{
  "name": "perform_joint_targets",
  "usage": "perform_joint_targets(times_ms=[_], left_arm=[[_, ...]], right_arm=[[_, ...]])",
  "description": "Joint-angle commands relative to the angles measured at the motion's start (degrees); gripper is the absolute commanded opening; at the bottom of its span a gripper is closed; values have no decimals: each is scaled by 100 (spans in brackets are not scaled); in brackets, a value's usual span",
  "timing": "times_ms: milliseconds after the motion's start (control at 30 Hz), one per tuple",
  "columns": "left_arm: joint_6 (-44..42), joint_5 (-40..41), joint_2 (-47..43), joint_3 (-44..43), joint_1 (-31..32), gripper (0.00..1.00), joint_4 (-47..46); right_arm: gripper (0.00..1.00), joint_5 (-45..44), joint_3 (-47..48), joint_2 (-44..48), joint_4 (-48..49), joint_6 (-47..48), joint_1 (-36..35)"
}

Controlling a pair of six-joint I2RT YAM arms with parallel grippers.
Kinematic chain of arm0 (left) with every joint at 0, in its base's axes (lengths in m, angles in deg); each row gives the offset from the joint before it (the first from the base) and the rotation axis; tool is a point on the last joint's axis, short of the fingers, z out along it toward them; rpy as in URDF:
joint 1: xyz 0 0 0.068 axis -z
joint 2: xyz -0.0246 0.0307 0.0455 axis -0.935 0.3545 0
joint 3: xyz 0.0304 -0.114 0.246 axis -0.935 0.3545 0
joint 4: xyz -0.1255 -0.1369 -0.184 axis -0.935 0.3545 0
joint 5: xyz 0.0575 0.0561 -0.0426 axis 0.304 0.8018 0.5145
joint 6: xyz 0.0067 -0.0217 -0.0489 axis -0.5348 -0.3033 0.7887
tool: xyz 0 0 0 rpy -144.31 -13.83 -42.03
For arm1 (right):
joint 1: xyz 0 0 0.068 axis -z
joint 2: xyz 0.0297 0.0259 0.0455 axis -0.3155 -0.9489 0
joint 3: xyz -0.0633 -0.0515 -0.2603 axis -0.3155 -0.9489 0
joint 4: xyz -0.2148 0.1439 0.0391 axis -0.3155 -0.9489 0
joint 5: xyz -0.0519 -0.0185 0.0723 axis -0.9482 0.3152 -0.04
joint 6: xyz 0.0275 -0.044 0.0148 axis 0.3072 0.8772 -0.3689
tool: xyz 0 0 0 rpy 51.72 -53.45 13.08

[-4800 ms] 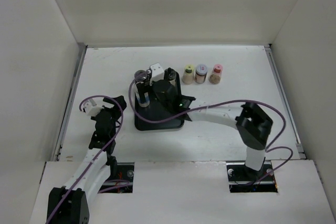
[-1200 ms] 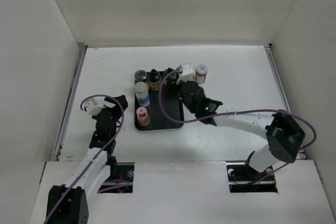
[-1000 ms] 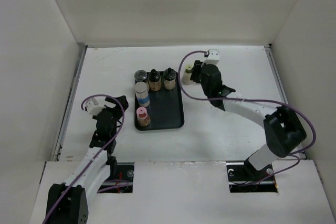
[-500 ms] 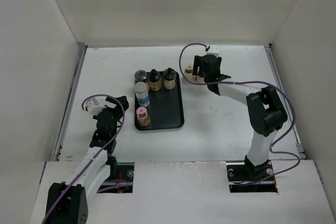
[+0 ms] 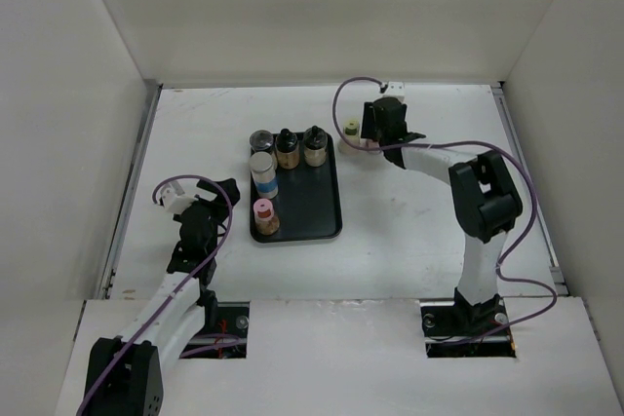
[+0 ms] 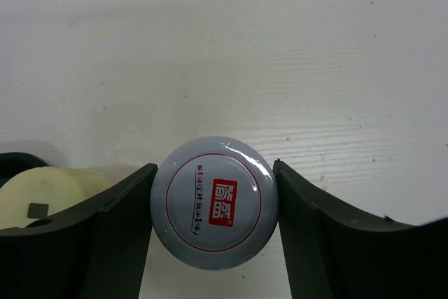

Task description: Organize the condiment bottles

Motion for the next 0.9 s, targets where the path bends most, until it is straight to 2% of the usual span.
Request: perform_joint_targets(times_ms=[0,100,267,467,633,867], left_arm=[[-59,-10,-35,-24,-10,94,-306],[-59,-80,-44,-24,-36,93,-306],[-85,-36,-35,-33,17,93,-306],[-94,-27,-97,-42,43,93,-289],[-94,52,-80,-33,78,93,-315],[-164,70,-167,-33,78,93,-253]], right_arm=[[61,-101,140,40,45,25,109],[49,-162,-192,478,142,-133,127],[48,-198,-1256,1822,520,-510,57],[48,101,-1960,2685,547,-959,-812],[48,171,-1655,2380,836,-969,-1778],[49,277,-117,886,837,-661,-2474]])
